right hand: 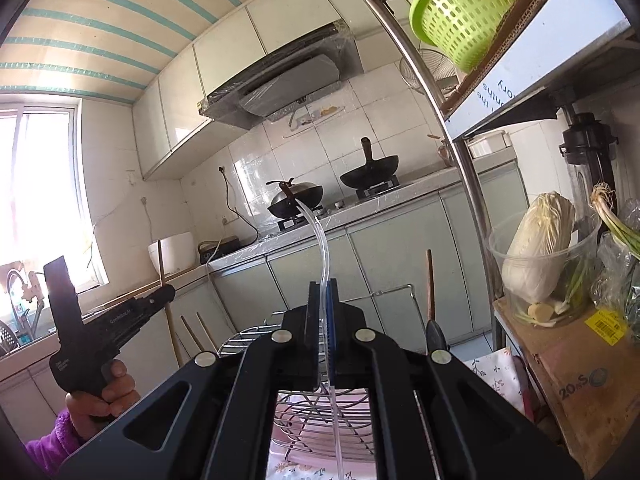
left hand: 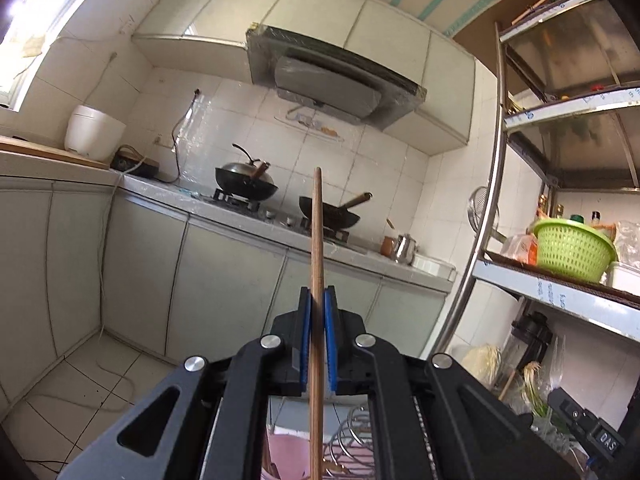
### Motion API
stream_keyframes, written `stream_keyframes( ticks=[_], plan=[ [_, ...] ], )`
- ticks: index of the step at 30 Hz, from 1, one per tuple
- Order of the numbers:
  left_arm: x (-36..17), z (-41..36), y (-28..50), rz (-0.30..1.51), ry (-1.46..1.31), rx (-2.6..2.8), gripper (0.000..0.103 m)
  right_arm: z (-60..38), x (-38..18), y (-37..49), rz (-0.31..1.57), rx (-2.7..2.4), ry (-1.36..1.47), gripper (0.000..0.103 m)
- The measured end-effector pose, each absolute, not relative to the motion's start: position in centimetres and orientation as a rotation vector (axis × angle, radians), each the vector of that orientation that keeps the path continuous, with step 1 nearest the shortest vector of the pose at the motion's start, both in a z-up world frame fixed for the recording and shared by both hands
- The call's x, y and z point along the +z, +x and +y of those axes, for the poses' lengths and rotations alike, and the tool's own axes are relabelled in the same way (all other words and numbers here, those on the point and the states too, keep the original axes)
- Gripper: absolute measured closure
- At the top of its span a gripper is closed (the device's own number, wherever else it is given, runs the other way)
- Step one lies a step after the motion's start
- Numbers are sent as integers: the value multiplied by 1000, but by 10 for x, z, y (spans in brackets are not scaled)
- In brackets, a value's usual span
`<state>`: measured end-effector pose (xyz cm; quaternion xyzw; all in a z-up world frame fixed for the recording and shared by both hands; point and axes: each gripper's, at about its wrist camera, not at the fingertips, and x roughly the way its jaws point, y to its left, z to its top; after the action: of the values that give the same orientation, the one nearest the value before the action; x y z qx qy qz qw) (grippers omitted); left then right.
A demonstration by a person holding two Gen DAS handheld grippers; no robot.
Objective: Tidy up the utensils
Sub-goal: 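Lift the wooden chopstick upright with the left tool while the right tool lifts the clear utensil, then lower the chopstick into the pink cup and open the left tool while the right tool releases its utensil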
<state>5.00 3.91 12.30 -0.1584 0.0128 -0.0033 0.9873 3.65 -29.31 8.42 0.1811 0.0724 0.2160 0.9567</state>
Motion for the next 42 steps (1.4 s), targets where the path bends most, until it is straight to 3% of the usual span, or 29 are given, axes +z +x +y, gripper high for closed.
stream_keyframes(
  ticks=[12,33,42],
  plan=[
    [105,15,68,-124,-201,114,97,-298,76,39,128,430,347,100],
    [52,5,64,-30,-159,56,97,-285,105,65,-22,416,259,100],
    [44,14,66,-21,-198,45,97,-265,89,85,-104,337,134,100]
  ],
)
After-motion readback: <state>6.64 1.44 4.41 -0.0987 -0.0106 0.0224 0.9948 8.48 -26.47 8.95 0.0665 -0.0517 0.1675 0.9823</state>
